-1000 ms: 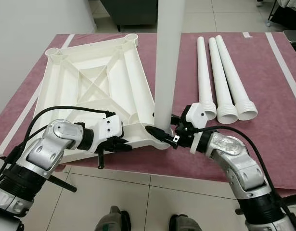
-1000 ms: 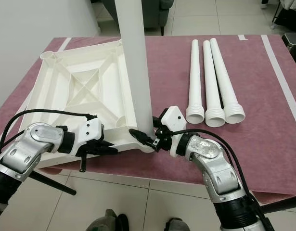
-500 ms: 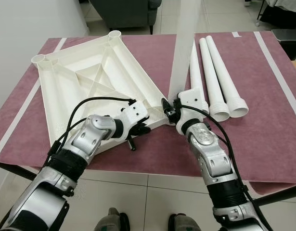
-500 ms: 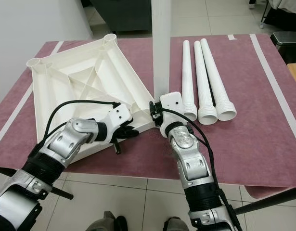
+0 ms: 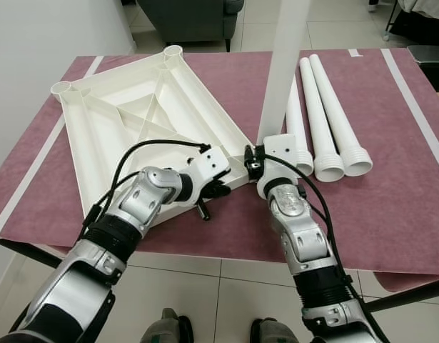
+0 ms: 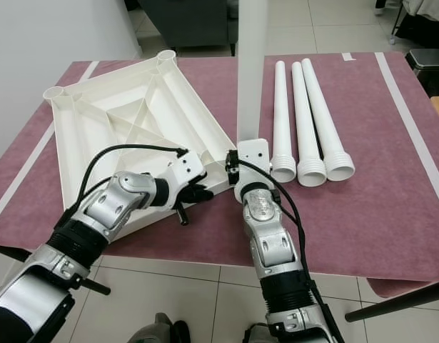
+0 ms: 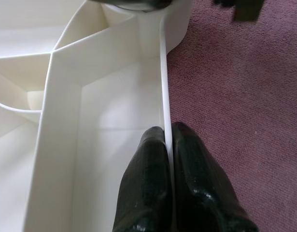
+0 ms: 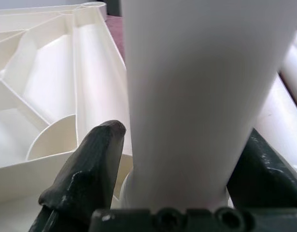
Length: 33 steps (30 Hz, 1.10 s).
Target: Building children table
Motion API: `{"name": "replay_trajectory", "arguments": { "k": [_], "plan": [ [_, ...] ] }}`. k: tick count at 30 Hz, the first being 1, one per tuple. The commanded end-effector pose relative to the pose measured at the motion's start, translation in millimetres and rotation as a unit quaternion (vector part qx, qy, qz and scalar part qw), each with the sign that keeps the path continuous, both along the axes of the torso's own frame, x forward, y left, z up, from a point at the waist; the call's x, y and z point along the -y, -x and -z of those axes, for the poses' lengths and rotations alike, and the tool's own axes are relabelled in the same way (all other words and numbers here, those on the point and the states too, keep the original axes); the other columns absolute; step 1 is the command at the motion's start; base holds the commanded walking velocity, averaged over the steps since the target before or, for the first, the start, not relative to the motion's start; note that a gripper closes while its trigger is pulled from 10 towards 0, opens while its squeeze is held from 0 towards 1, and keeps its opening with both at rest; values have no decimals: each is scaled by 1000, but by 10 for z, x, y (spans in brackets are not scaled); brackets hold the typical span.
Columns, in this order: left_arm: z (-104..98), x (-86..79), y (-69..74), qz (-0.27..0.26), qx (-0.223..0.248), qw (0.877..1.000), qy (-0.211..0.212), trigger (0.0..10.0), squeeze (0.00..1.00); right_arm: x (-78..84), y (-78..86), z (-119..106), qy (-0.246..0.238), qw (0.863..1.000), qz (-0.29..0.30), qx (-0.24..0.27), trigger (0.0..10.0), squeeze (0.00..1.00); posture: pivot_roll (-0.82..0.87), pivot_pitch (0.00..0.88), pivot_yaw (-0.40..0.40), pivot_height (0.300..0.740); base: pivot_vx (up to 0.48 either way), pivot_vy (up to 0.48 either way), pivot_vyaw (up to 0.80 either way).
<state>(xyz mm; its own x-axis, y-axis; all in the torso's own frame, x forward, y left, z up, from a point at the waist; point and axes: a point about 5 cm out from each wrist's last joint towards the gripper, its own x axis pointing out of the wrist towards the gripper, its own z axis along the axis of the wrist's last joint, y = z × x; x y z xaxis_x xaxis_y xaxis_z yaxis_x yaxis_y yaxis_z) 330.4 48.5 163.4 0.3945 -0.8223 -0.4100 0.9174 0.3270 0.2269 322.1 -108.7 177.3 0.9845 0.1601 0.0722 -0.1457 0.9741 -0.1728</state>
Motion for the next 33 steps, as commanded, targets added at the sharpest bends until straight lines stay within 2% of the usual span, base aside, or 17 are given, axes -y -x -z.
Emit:
{"name": "replay_trajectory", "arguments": {
  "k": [1,2,5,6,10,12,13,14,16,17,18,19,22,23,25,26,33],
  "plan": [
    [-362,100,37,38,67,996,45,0,0,-127,45,136,-10,998,-51,-34,10000,0,-10,130,140,740,0,0,0],
    [-360,9,93,56,68,995,41,0,0,-89,65,6,-13,996,-91,-3,10000,0,-10,130,140,740,0,0,0],
    [-359,-78,157,75,68,994,36,0,0,-36,87,-96,-7,992,-121,20,10000,0,-6,131,138,740,0,0,0],
    [-340,-208,254,103,64,992,24,0,0,45,123,-192,12,987,-154,40,10000,0,-2,132,136,740,0,0,0],
    [-292,-383,397,143,54,988,0,0,0,129,185,-277,43,977,-201,54,10000,0,-2,132,134,740,0,0,0],
    [-264,-460,458,158,45,986,-10,0,0,137,226,-285,54,971,-229,52,10000,0,-3,134,133,740,0,0,0],
    [-233,-538,503,168,39,985,-23,0,0,126,286,-267,68,961,-265,43,10000,0,-3,134,133,740,0,0,0],
    [-233,-538,503,168,39,985,-23,0,0,126,286,-267,68,961,-265,43,10000,0,-3,134,133,740,0,0,0],
    [-206,-671,559,179,28,983,-41,0,0,74,443,-185,90,934,-347,11,10000,0,0,135,129,740,0,0,0],
    [-206,-671,559,179,28,983,-41,0,0,74,443,-185,90,934,-347,11,10000,0,0,135,129,740,0,0,0],
    [-201,-719,575,181,25,982,-49,0,0,53,512,-138,96,920,-380,-5,10000,0,2,135,127,740,0,0,0],
    [-201,-719,575,181,25,982,-49,0,0,53,512,-138,96,920,-380,-5,10000,0,2,135,127,740,0,0,0],
    [-196,-767,595,181,23,981,-59,0,0,35,582,-86,103,905,-413,-20,10000,0,3,135,126,740,0,0,0],
    [-195,-781,603,180,23,981,-61,0,0,23,606,-66,102,899,-425,-25,4980,0,1,135,126,740,0,0,0],
    [-195,-788,607,180,22,982,-61,0,0,15,620,-54,101,896,-431,-27,4980,0,1,135,126,740,0,0,0],
    [-199,-790,610,178,23,982,-60,0,0,9,631,-43,99,893,-437,-29,0,0,2,135,126,740,0,0,0],
    [-221,-730,591,169,28,984,-42,0,0,1,600,10,84,903,-421,-35,0,0,-3,134,127,740,0,0,0]
  ]
}}
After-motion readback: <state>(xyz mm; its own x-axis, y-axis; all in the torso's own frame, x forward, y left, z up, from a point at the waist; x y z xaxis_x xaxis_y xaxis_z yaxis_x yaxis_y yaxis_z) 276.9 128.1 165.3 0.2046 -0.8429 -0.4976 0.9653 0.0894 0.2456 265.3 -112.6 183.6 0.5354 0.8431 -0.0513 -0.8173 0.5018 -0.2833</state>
